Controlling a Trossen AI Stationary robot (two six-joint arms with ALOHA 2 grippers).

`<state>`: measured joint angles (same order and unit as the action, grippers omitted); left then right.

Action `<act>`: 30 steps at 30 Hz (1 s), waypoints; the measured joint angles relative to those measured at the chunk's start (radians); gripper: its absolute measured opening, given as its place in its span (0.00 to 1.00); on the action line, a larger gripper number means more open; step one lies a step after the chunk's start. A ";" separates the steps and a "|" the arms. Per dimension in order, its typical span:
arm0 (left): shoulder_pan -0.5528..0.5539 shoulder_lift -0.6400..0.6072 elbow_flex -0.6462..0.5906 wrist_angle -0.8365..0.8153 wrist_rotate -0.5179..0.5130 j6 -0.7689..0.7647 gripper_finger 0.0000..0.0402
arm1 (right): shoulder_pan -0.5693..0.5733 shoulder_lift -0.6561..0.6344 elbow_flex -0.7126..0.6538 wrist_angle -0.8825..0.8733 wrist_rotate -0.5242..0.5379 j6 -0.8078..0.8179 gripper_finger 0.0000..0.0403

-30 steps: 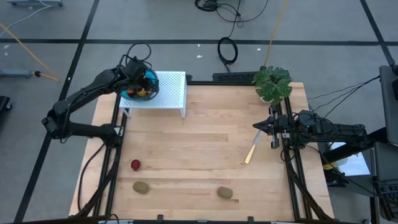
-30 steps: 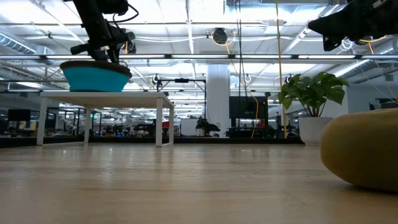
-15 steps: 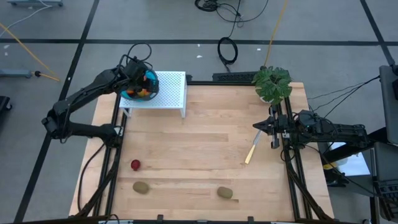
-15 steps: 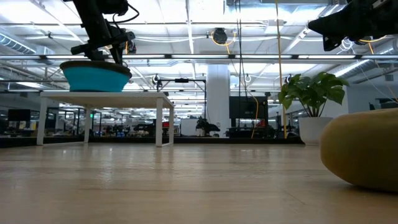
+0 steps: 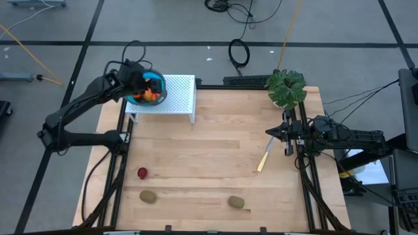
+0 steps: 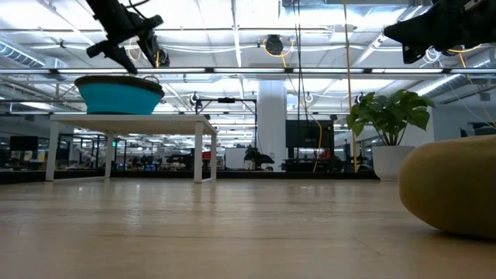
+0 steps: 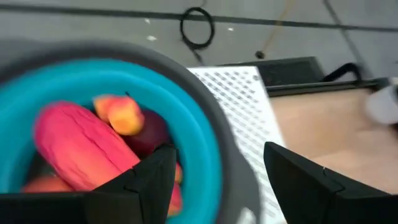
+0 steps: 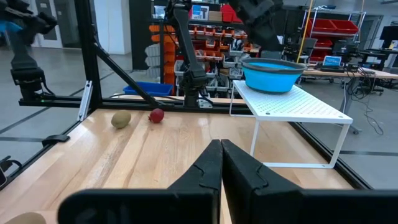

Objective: Pick & Place Fruit
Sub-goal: Put the pomegranate into the blue strainer bowl on the shelf

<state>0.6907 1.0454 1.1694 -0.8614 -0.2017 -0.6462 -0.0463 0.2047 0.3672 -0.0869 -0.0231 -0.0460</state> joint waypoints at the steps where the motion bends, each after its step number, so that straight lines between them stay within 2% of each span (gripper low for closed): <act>1: -0.014 -0.009 0.000 -0.003 0.010 -0.026 0.61 | 0.000 0.000 0.000 0.000 0.000 0.000 0.00; 11: -0.241 -0.040 0.000 -0.003 0.129 -0.311 0.61 | 0.000 0.000 0.000 0.000 -0.003 0.000 0.00; 21: -0.528 -0.028 0.000 -0.010 0.133 -0.464 0.61 | 0.000 0.000 0.000 0.000 -0.003 0.000 0.00; 30: -0.754 0.039 0.000 -0.031 0.124 -0.636 0.61 | 0.000 0.000 0.000 0.000 -0.003 0.000 0.00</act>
<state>-0.0632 1.0848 1.1690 -0.8924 -0.0781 -1.2827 -0.0461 0.2050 0.3672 -0.0873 -0.0265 -0.0460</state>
